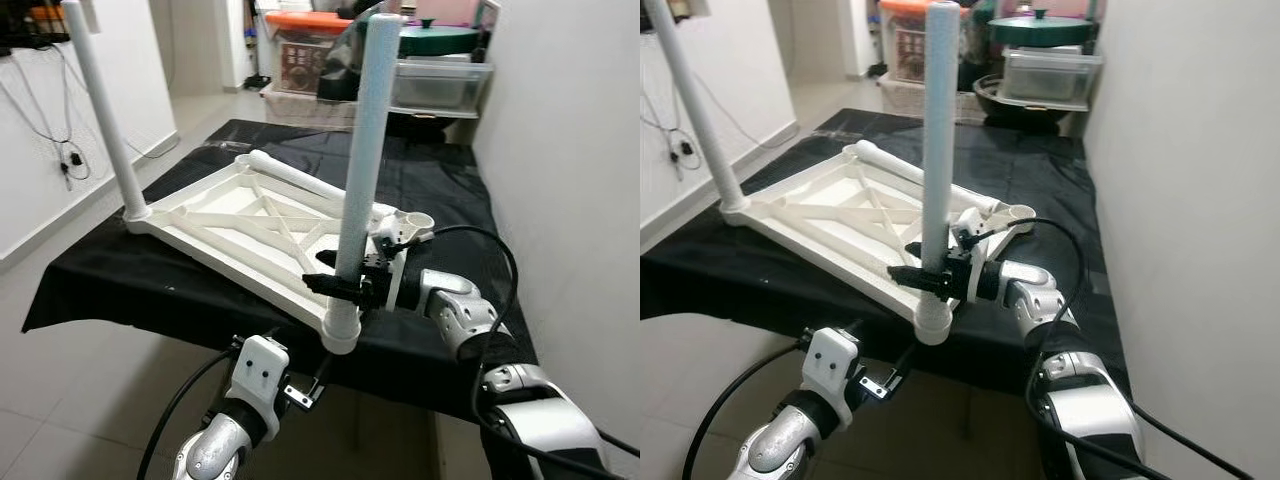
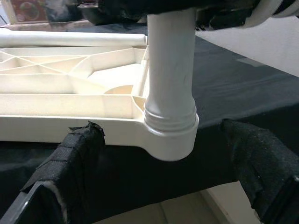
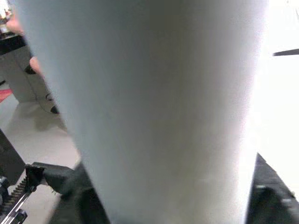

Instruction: Building children table

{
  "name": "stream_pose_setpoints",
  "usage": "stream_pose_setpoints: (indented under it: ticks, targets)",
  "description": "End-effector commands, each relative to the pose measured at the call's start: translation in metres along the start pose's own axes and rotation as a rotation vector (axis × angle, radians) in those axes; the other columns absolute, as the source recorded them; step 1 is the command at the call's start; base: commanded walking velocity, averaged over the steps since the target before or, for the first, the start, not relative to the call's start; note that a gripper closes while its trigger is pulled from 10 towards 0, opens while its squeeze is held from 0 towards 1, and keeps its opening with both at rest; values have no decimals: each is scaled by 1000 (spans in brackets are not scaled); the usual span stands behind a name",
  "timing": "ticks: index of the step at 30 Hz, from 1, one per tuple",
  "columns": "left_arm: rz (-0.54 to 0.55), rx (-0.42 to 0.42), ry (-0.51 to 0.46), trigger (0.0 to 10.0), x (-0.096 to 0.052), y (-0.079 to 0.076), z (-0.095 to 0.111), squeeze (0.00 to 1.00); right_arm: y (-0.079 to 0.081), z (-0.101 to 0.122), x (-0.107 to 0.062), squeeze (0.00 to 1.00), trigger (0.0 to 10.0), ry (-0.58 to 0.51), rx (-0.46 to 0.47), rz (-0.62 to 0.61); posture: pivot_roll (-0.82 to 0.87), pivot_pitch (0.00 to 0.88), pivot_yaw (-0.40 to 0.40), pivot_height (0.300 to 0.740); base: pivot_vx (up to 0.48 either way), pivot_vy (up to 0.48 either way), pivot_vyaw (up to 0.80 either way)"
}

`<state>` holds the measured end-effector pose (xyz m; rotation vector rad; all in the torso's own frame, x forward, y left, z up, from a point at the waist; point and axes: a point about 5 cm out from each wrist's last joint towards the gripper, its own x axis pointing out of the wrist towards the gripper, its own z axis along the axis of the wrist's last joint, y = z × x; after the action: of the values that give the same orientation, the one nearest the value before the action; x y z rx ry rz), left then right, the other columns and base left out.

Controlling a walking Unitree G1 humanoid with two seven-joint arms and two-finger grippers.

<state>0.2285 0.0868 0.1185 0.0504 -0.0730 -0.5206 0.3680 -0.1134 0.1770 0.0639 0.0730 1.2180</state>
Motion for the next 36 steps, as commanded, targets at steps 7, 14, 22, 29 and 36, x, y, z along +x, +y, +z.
stream_pose_setpoints:
  ticks: [7,14,22,29,36]
  targets:
    - [-1,9,17,10000,0,0,-4,0,-1,-6,4,0,0,6,-2,-69,222,0,-59,740,0,0,0]
    - [-1,7,18,10000,0,0,-3,0,-35,-13,-22,0,0,-37,6,-737,219,0,-60,740,0,0,0]
    - [-5,6,21,10000,0,0,-4,0,-53,-21,-73,0,0,-51,32,-1459,213,0,-54,740,0,0,0]
    - [-7,7,22,10000,1,0,-5,0,-44,-33,-83,0,0,-62,99,-1734,214,0,-57,740,0,0,0]
    - [-5,6,22,10000,1,0,-4,0,-34,-43,-58,1000,10000,-65,179,-1753,211,0,-56,740,0,0,0]
